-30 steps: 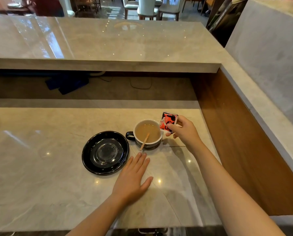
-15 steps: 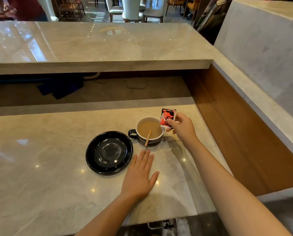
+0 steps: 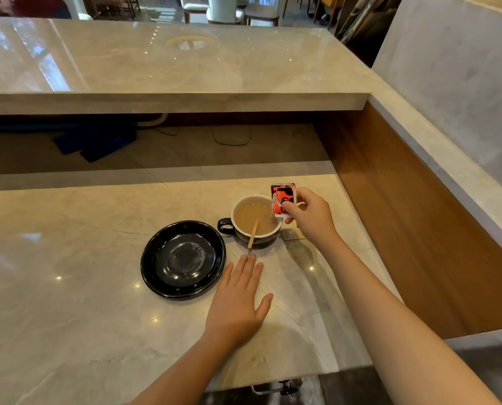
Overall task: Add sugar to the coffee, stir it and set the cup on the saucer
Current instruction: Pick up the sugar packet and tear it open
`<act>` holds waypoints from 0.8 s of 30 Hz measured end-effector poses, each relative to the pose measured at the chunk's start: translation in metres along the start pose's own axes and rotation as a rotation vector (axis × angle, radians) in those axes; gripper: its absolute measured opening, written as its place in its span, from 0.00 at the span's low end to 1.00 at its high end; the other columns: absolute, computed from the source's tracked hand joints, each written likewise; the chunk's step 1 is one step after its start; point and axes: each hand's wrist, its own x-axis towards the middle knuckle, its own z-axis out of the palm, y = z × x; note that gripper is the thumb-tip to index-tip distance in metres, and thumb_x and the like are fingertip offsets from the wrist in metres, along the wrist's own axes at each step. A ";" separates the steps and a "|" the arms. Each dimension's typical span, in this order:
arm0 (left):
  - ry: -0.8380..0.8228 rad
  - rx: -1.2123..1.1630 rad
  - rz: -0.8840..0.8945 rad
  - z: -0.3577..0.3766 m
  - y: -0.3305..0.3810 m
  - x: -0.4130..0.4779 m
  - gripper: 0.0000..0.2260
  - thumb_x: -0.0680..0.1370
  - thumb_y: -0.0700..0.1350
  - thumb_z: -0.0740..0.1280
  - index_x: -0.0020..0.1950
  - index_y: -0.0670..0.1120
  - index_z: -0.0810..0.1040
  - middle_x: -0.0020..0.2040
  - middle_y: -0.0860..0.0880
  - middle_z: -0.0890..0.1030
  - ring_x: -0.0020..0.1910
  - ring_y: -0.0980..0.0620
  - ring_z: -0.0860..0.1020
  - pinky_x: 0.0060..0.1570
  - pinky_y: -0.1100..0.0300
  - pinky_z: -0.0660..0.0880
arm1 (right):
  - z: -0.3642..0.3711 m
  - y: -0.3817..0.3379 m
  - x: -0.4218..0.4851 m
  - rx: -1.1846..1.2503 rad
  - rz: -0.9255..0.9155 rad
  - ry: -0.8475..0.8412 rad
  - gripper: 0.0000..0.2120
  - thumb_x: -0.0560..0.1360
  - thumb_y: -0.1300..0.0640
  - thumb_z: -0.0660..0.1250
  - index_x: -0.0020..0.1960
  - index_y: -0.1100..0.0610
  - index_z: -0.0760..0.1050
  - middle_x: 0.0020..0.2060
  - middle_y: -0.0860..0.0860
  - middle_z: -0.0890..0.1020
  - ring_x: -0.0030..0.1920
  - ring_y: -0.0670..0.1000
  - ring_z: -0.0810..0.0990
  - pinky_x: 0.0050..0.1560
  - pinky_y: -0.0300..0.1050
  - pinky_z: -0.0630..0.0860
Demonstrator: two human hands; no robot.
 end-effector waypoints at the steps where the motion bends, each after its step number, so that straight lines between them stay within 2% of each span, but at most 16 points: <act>1: 0.002 0.003 -0.002 0.000 0.000 0.000 0.29 0.77 0.63 0.44 0.75 0.53 0.42 0.75 0.54 0.39 0.72 0.58 0.33 0.68 0.59 0.28 | 0.001 0.001 0.001 0.006 -0.010 -0.002 0.09 0.76 0.58 0.65 0.55 0.56 0.76 0.44 0.48 0.80 0.31 0.44 0.78 0.27 0.31 0.69; 5: 0.008 0.013 -0.002 0.000 0.001 0.000 0.29 0.78 0.62 0.46 0.75 0.52 0.44 0.75 0.54 0.40 0.72 0.59 0.33 0.66 0.61 0.26 | 0.001 0.003 0.001 0.035 -0.032 0.001 0.06 0.75 0.59 0.65 0.51 0.54 0.76 0.41 0.45 0.79 0.30 0.44 0.78 0.29 0.32 0.71; 8: 0.013 0.012 -0.013 0.000 0.002 0.000 0.29 0.77 0.62 0.46 0.75 0.52 0.46 0.75 0.54 0.41 0.72 0.59 0.33 0.67 0.62 0.27 | 0.001 0.002 0.002 0.053 -0.058 -0.004 0.05 0.75 0.59 0.65 0.48 0.50 0.75 0.38 0.42 0.78 0.28 0.44 0.78 0.26 0.27 0.71; 11: 0.012 0.009 -0.022 0.000 0.002 -0.001 0.29 0.77 0.62 0.46 0.75 0.53 0.45 0.76 0.55 0.41 0.72 0.60 0.33 0.68 0.60 0.29 | 0.000 0.001 0.002 0.072 -0.059 -0.007 0.06 0.74 0.58 0.66 0.47 0.48 0.74 0.37 0.37 0.77 0.28 0.43 0.78 0.24 0.25 0.70; 13: 0.010 0.005 -0.022 0.000 0.002 -0.001 0.29 0.77 0.62 0.46 0.75 0.53 0.44 0.76 0.55 0.41 0.72 0.59 0.34 0.68 0.60 0.29 | 0.000 0.002 0.002 0.093 -0.056 -0.003 0.06 0.74 0.57 0.66 0.47 0.47 0.74 0.38 0.36 0.77 0.28 0.42 0.79 0.25 0.27 0.72; 16: 0.012 0.001 -0.021 0.000 0.002 -0.001 0.29 0.77 0.62 0.46 0.75 0.53 0.45 0.76 0.55 0.41 0.73 0.59 0.34 0.69 0.60 0.30 | -0.002 0.005 -0.001 0.165 -0.025 0.037 0.06 0.74 0.57 0.66 0.43 0.45 0.75 0.38 0.38 0.78 0.30 0.43 0.81 0.31 0.36 0.78; 18: 0.013 -0.007 -0.022 -0.001 0.002 -0.001 0.29 0.77 0.62 0.46 0.75 0.53 0.45 0.76 0.55 0.42 0.73 0.59 0.34 0.69 0.60 0.30 | -0.004 0.006 -0.003 0.261 0.011 0.073 0.10 0.73 0.58 0.67 0.40 0.43 0.75 0.38 0.41 0.80 0.30 0.44 0.81 0.31 0.36 0.78; 22: 0.013 -0.007 -0.027 -0.001 0.002 -0.002 0.29 0.77 0.63 0.47 0.75 0.54 0.45 0.76 0.55 0.41 0.72 0.60 0.34 0.69 0.60 0.30 | -0.003 0.009 -0.005 0.394 0.094 0.079 0.06 0.73 0.58 0.67 0.48 0.49 0.76 0.43 0.49 0.83 0.40 0.48 0.83 0.34 0.39 0.81; 24: 0.013 0.000 -0.026 -0.001 0.002 -0.002 0.29 0.77 0.63 0.46 0.75 0.54 0.45 0.76 0.55 0.42 0.72 0.60 0.34 0.69 0.60 0.30 | -0.003 0.010 -0.006 0.445 0.119 0.068 0.07 0.73 0.59 0.67 0.50 0.51 0.75 0.43 0.48 0.82 0.42 0.47 0.82 0.35 0.37 0.80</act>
